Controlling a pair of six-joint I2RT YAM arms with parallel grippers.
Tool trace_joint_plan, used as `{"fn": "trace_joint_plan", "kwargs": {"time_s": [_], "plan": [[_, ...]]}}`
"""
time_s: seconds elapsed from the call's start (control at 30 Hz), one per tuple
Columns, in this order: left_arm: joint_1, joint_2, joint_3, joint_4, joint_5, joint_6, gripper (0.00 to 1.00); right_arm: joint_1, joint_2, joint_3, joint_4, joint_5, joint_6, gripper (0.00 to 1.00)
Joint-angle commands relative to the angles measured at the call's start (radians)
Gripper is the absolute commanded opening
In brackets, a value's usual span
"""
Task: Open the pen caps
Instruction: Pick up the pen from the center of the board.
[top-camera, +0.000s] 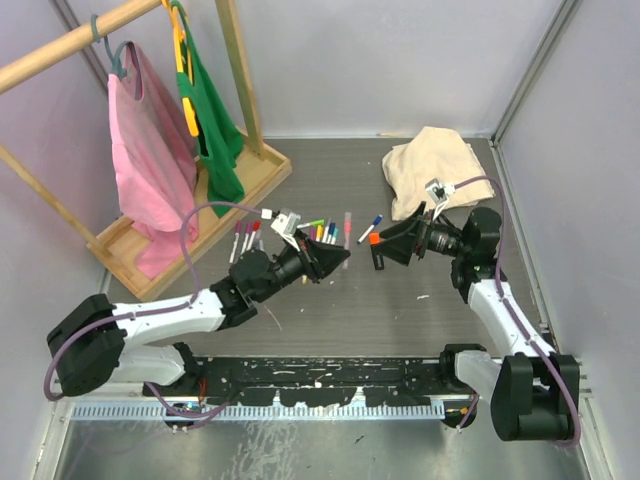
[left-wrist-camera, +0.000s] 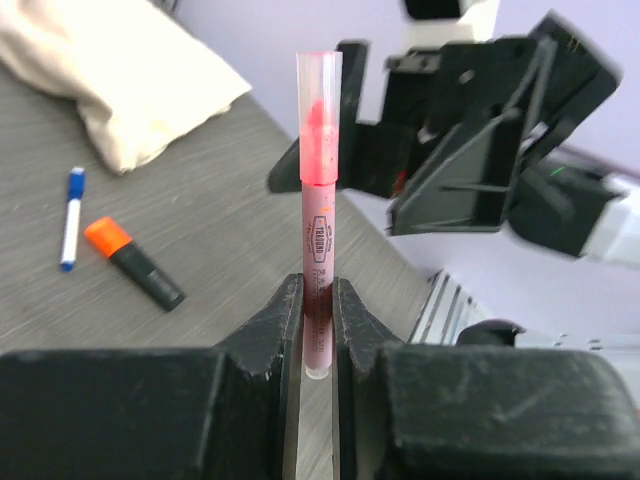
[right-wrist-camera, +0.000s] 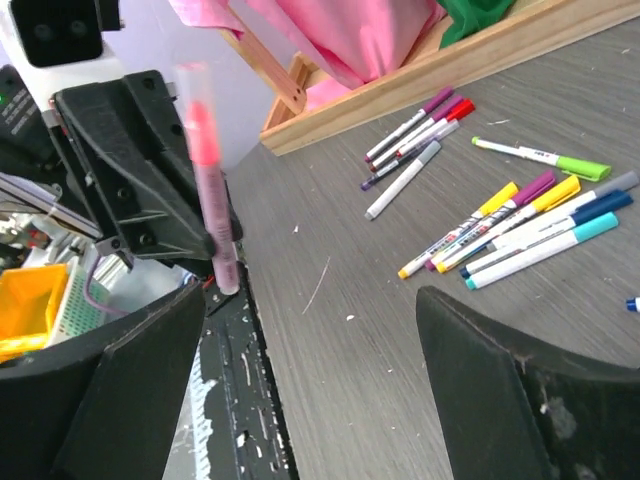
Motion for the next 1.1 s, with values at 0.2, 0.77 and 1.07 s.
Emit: {"fn": "trace_joint_plan", "kwargs": {"time_s": [0.2, 0.77, 1.07], "plan": [[-0.089, 0.146, 0.023, 0.415, -0.166, -0.007, 0.00, 0.091, 0.017, -0.128, 0.861, 0.078, 0.581, 0.88], [-0.175, 0.236, 0.068, 0.460, -0.195, -0.024, 0.00, 0.131, 0.021, -0.112, 0.729, 0.091, 0.460, 0.53], [-0.181, 0.242, 0.067, 0.466, -0.205, -0.032, 0.00, 0.137, 0.013, -0.110, 0.717, 0.073, 0.435, 0.30]]}}
